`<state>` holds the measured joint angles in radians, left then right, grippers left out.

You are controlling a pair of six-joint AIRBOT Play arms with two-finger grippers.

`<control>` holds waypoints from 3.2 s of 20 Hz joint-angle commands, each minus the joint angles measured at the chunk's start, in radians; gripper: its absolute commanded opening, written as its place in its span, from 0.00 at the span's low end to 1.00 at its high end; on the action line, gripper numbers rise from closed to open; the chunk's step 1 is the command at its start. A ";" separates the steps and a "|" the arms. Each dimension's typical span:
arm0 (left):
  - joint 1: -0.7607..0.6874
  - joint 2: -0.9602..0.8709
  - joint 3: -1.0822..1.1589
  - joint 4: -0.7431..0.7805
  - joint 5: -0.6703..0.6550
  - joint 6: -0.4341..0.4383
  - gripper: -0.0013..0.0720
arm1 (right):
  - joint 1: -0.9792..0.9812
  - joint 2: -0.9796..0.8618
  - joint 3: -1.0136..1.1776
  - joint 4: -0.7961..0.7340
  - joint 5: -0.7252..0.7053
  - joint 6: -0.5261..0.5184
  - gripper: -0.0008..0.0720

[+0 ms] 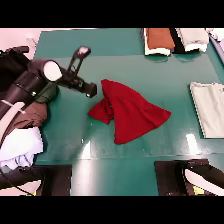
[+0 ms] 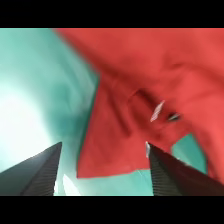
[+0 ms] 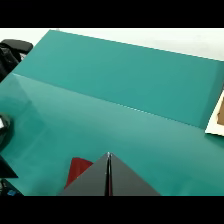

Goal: Fold the shirts.

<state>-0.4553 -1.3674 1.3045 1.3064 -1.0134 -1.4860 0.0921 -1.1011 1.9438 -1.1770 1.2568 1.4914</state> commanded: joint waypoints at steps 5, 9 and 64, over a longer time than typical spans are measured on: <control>0.031 -0.222 -0.123 -0.330 0.103 0.130 0.86 | 0.000 -0.001 -0.001 0.000 0.062 0.000 0.03; 0.034 -0.235 -0.111 -0.343 0.128 0.134 0.17 | -0.008 -0.004 -0.001 -0.002 0.106 0.001 0.03; 0.321 0.523 0.237 0.078 0.123 -0.024 0.05 | -0.448 0.328 -0.447 0.180 -0.067 -0.192 0.03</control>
<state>-0.1352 -0.8505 1.5459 1.3911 -0.9138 -1.5097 -0.3950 -0.7418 1.5005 -1.0019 1.1847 1.2987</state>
